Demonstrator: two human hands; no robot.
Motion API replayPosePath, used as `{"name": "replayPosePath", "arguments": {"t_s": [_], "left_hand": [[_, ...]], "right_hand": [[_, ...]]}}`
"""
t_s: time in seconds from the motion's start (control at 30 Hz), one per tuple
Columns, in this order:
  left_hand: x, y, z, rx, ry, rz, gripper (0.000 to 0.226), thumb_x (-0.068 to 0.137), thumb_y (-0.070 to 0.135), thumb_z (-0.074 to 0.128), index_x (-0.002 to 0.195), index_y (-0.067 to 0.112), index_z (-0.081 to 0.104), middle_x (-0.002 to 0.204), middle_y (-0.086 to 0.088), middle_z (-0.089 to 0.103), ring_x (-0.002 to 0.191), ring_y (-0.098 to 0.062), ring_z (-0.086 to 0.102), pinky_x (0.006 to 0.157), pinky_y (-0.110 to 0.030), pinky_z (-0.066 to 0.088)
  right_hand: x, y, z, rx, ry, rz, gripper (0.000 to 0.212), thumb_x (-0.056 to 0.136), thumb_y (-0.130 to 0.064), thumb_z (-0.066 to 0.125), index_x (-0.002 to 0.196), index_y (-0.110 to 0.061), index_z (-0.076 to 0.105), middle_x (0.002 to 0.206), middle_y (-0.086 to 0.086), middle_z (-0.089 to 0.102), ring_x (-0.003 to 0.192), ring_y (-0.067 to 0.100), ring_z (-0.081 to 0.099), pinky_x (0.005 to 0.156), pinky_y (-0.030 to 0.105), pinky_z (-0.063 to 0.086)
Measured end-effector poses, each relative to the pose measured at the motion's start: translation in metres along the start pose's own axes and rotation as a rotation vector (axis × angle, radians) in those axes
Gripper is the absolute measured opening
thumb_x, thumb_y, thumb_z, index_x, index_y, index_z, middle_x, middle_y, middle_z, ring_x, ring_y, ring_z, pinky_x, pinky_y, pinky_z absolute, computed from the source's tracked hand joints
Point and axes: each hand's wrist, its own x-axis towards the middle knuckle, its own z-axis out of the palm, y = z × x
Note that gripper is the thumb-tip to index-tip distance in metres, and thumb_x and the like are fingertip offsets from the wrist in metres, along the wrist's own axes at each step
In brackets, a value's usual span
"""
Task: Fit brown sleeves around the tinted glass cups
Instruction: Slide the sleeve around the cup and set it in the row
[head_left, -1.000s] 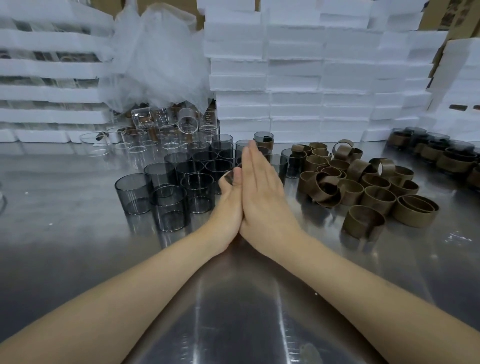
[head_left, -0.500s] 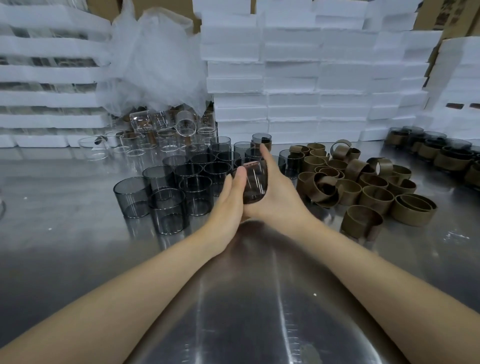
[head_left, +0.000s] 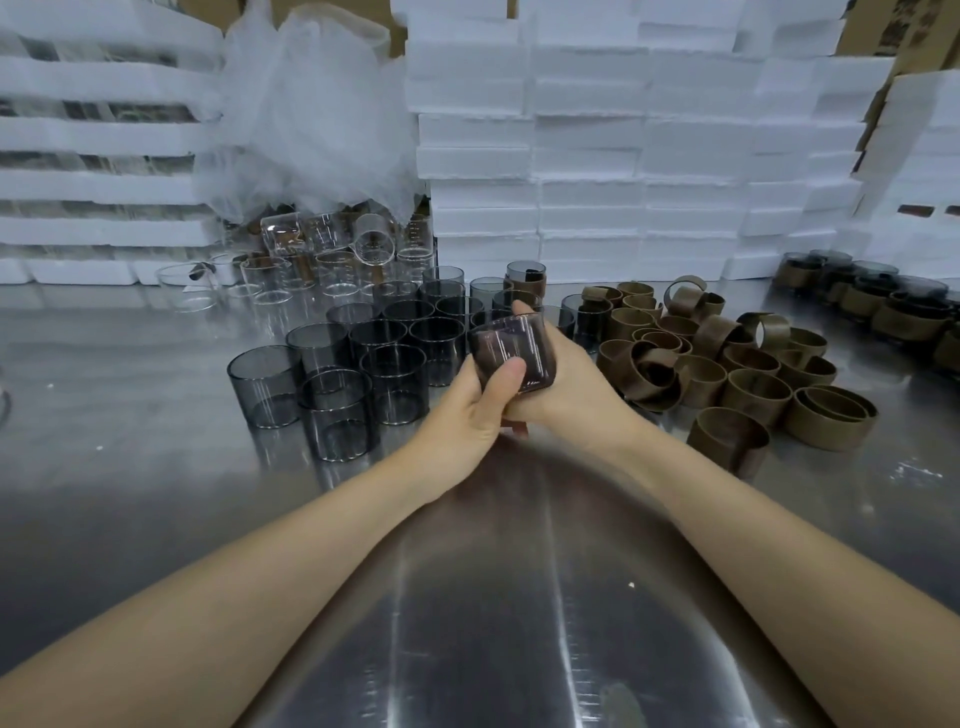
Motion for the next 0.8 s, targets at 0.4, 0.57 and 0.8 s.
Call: {"name": "replayPosePath", "arguments": {"t_s": [0.4,0.57,0.8], "left_hand": [[0.002,-0.004,-0.001,0.178,0.074,-0.072,0.071,0.085,0.067,0.048,0.126,0.01,0.042,0.116,-0.006,0.064,0.099,-0.019,0.069,0.085,-0.045,0.058],[0.006,-0.011,-0.003,0.272,0.076,-0.075,0.046,0.09,0.042,0.06,0.121,0.012,0.044,0.093,0.006,0.066,0.06,-0.004,0.068,0.057,-0.017,0.054],[0.007,-0.012,-0.004,0.302,0.075,-0.086,0.041,0.092,0.043,0.057,0.111,0.009,0.045,0.075,0.003,0.068,0.058,-0.004,0.067,0.055,-0.018,0.053]], "right_hand": [[-0.005,0.012,0.015,0.013,0.195,-0.11,0.102,0.077,-0.002,0.074,0.155,-0.024,0.01,0.106,-0.025,0.059,0.097,-0.018,0.057,0.082,0.0,0.04],[-0.002,0.01,0.009,-0.163,0.134,-0.037,0.092,0.084,-0.022,0.07,0.154,-0.025,0.01,0.099,-0.022,0.059,0.093,-0.006,0.06,0.075,-0.001,0.04],[0.004,0.007,0.004,-0.494,0.148,0.022,0.05,0.082,-0.027,0.064,0.126,-0.013,0.047,0.076,-0.015,0.055,0.066,-0.003,0.054,0.052,0.002,0.039]]}}
